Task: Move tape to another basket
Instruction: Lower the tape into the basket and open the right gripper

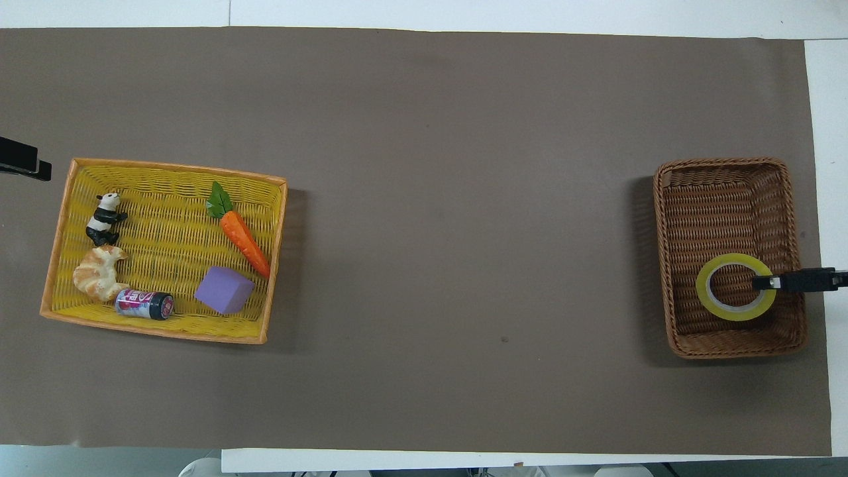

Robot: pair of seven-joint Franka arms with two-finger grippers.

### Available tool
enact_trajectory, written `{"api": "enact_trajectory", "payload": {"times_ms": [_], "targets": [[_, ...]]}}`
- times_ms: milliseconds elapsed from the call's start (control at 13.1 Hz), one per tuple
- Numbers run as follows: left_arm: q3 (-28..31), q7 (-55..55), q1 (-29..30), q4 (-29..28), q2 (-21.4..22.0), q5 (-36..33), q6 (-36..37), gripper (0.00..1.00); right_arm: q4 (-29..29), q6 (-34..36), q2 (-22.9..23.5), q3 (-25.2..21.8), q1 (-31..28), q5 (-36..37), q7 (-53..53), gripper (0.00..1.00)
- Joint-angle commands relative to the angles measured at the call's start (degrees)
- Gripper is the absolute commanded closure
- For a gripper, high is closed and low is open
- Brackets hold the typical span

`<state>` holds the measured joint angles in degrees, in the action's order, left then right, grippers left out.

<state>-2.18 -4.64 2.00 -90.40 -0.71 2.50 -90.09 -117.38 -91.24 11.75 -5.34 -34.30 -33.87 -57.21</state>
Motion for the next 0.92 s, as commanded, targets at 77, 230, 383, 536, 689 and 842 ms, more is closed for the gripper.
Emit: {"api": "enact_trajectory", "payload": {"times_ms": [77, 230, 383, 536, 689, 842], "targets": [[0.2, -0.1, -2.1, 2.7, -1.6, -3.4, 3.1, 0.01, -1.0, -0.6, 0.5, 0.3, 0.0, 0.7, -2.6, 1.0], [0.2, 0.0, -2.9, 2.9, -1.6, -3.3, 5.8, 0.01, -1.1, -1.6, 0.5, 0.3, 1.2, 0.8, -2.7, 0.99], [0.2, 0.1, -4.2, 2.8, -1.6, -3.6, 8.1, 0.01, -1.4, -2.2, 0.5, 0.2, 1.5, 1.1, -3.1, 0.77], [0.3, 0.1, -3.9, 2.8, -1.5, -3.8, 8.4, 0.01, -1.4, -3.8, 0.5, 0.3, 1.6, 2.0, -3.1, 0.1], [0.2, 0.1, -4.2, 2.5, -1.2, -4.8, 8.4, 0.0, -0.6, -3.7, 0.5, 0.3, 1.4, 2.0, -3.0, 0.0], [0.2, 0.2, -4.1, 0.1, -0.3, -4.8, 7.6, 0.0, 0.6, -3.9, 0.3, 0.4, 1.6, 2.1, -2.8, 0.0]]}}
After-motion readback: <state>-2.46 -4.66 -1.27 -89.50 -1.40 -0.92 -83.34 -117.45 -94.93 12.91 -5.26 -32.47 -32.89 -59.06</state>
